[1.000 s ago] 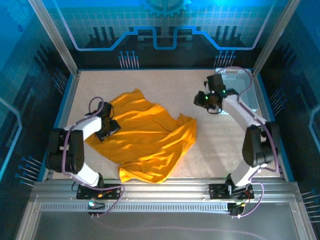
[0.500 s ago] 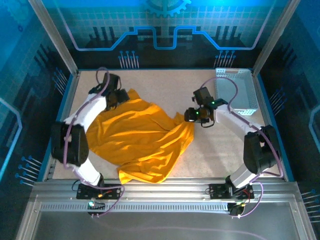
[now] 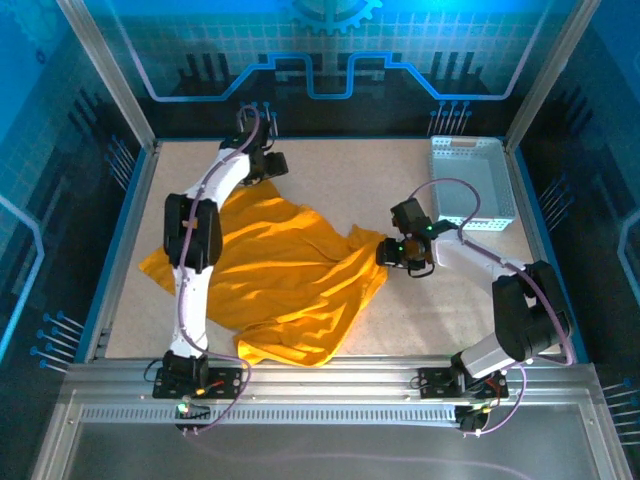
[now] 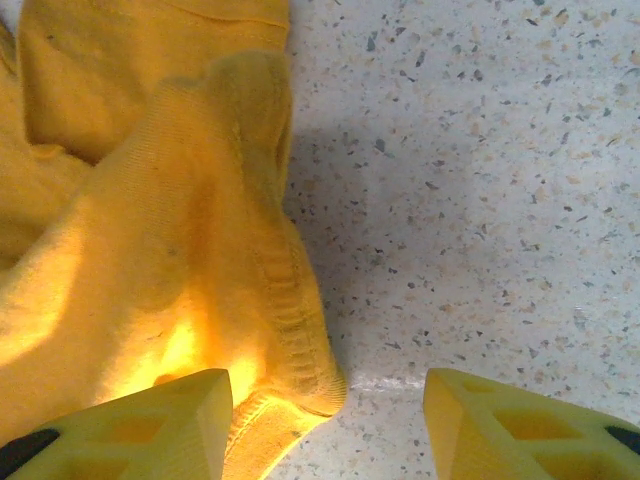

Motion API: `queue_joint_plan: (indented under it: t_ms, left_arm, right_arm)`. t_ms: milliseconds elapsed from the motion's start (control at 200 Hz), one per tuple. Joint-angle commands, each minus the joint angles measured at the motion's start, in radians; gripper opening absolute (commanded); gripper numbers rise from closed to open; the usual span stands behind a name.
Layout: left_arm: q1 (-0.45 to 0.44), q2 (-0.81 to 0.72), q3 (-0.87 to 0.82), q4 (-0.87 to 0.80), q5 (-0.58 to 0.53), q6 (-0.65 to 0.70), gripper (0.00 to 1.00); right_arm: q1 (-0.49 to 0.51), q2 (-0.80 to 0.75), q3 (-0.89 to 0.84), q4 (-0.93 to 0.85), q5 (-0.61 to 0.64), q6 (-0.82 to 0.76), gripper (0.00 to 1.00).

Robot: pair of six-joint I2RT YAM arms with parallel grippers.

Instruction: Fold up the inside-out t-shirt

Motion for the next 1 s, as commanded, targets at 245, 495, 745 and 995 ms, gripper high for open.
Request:
queue_joint_plan:
  t_ms: [245, 495, 745, 995]
  left_arm:
    - [-0.003, 0.27, 0.344, -0.227, -0.118, 0.051, 0.71]
    - [-0.001, 0.322, 0.376, -0.224, -0.124, 0.055, 0.63]
    - [0.017, 0.39, 0.48, -0.334, -0.134, -0.02, 0.45]
    - [0.037, 0.39, 0.471, -0.375, -0.128, -0.076, 0.25]
  right_arm:
    - [0.01, -0.019, 0.01, 0.046, 0.005, 0.021, 0.55]
    - [0.01, -0.051, 0.0, 0.046, 0.004, 0.019, 0.55]
    - [0.007, -0.065, 0.014, 0.057, 0.02, 0.014, 0.56]
    - [0.005, 0.095, 0.174, 0.104, 0.029, -0.054, 0.56]
